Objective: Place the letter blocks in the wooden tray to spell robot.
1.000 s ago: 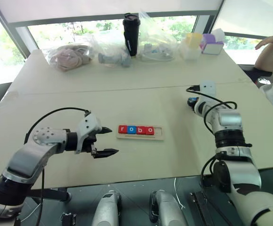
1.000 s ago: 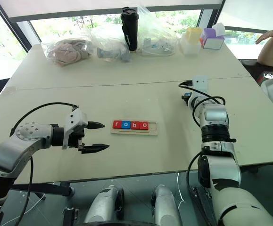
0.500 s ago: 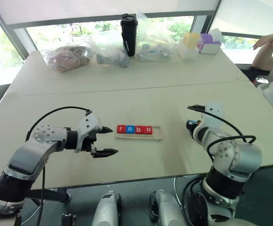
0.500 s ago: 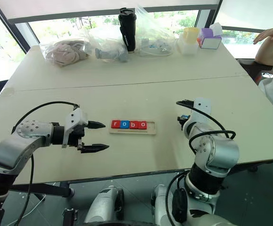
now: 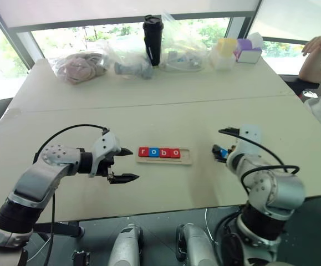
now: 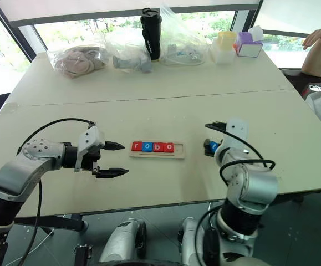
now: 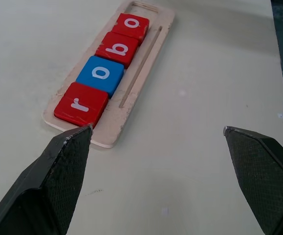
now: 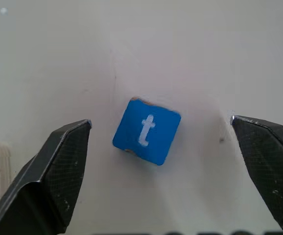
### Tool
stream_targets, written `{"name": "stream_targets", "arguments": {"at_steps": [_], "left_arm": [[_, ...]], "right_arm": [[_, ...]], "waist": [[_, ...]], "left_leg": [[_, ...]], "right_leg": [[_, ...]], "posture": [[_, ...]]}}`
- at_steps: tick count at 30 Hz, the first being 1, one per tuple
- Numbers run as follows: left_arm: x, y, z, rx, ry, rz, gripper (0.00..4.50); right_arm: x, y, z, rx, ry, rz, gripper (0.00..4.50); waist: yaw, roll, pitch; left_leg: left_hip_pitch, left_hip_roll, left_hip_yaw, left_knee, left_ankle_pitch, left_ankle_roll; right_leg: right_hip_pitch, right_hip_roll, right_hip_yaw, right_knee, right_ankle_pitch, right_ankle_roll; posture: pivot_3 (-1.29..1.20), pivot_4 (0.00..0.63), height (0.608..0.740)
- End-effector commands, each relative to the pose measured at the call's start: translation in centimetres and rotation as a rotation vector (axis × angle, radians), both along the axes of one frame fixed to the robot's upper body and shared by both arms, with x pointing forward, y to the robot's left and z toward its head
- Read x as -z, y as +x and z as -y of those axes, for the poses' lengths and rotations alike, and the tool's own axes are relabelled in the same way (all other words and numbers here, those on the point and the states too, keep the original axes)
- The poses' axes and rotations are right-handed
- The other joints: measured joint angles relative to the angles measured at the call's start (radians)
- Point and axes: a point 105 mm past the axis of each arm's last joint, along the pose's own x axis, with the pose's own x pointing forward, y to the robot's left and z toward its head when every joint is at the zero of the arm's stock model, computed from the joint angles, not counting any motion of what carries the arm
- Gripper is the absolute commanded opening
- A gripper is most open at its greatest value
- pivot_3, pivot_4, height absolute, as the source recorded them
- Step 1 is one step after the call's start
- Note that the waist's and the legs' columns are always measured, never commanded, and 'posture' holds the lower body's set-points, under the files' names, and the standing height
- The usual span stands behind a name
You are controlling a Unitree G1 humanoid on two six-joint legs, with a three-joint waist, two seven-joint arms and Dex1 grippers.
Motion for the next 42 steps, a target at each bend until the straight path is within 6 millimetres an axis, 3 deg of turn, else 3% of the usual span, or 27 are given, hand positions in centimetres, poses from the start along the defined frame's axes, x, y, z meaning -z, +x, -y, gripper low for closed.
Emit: {"name": "stream_targets", "arguments": {"at_steps": [1, 4, 9, 18, 28, 30, 35, 40, 42], "left_arm": [[-0.7, 0.2, -0.1, 0.005, -0.003, 0.040, 4.50], [-0.8, 0.2, 0.0, 0.014, -0.001, 0.041, 4.50], [-1.3, -0.5, 0.3, 0.061, 0.017, 0.049, 4.50], [-1.7, -0.9, -0.4, 0.046, 0.040, 0.051, 4.50], [-1.5, -1.0, -0.4, 0.024, 0.032, 0.042, 4.50], [-1.4, -1.0, -0.4, 0.022, 0.032, 0.041, 4.50], [-1.5, -0.9, -0.4, 0.017, 0.032, 0.040, 4.50], [-1.4, -0.9, -0.4, 0.020, 0.033, 0.039, 4.50], [-1.4, -0.8, -0.4, 0.022, 0.032, 0.039, 4.50]], "right_arm": [[-3.7, 0.6, -1.0, -0.272, -0.095, 0.158, 4.47], [-6.0, 0.5, -2.0, -0.573, -0.084, 0.279, 4.47], [-2.8, -1.1, -1.1, -0.912, -0.086, 0.176, 4.47], [0.8, 0.7, 2.2, -0.990, -0.129, 0.082, 4.47], [2.0, 1.7, 2.1, -1.030, -0.149, 0.066, 4.47], [2.2, 1.8, 2.1, -1.028, -0.158, 0.059, 3.68], [2.4, 1.9, 2.3, -1.026, -0.162, 0.052, 1.20], [1.8, 1.8, 2.3, -1.026, -0.157, 0.067, 1.17], [0.7, 1.9, 2.0, -1.040, -0.162, 0.097, 1.17]], "waist": [[-0.001, 0.000, 0.000], [-0.005, -0.001, 0.000], [0.005, -0.002, 0.000], [0.001, -0.003, 0.000], [0.006, -0.003, 0.000], [0.007, -0.003, 0.000], [0.008, -0.003, 0.000], [0.008, -0.003, 0.000], [0.012, -0.003, 0.000]], "left_leg": [[0.000, 0.000, 0.000, 0.000, 0.000, 0.000], [0.001, -0.001, 0.000, -0.002, 0.000, 0.000], [0.003, 0.000, 0.000, -0.010, 0.000, 0.000], [0.004, 0.000, 0.004, -0.009, 0.000, 0.000], [0.003, 0.000, 0.004, -0.009, 0.000, 0.000], [0.003, 0.000, 0.004, -0.009, 0.000, 0.000], [0.004, 0.000, 0.004, -0.008, 0.000, 0.000], [0.004, 0.000, 0.004, -0.007, 0.000, 0.000], [0.004, 0.000, 0.004, -0.007, 0.000, 0.000]], "right_leg": [[0.000, -0.001, 0.000, -0.001, 0.000, 0.000], [0.001, 0.000, 0.000, -0.003, 0.000, 0.000], [0.004, 0.004, -0.001, -0.010, -0.001, 0.001], [0.004, 0.004, 0.001, -0.011, 0.000, 0.002], [0.004, 0.004, 0.001, -0.011, 0.000, 0.002], [0.004, 0.004, 0.001, -0.011, 0.000, 0.003], [0.005, 0.004, 0.001, -0.009, 0.000, 0.002], [0.005, 0.004, 0.001, -0.009, 0.000, 0.002], [0.005, 0.004, 0.001, -0.009, 0.000, 0.002]], "posture": [[0.00, 0.150, 0.740], [0.00, 0.150, 0.740], [0.00, 0.150, 0.740], [0.00, 0.150, 0.740], [0.00, 0.150, 0.740], [0.00, 0.150, 0.740], [0.00, 0.150, 0.740], [0.00, 0.150, 0.740], [0.00, 0.150, 0.740]]}}
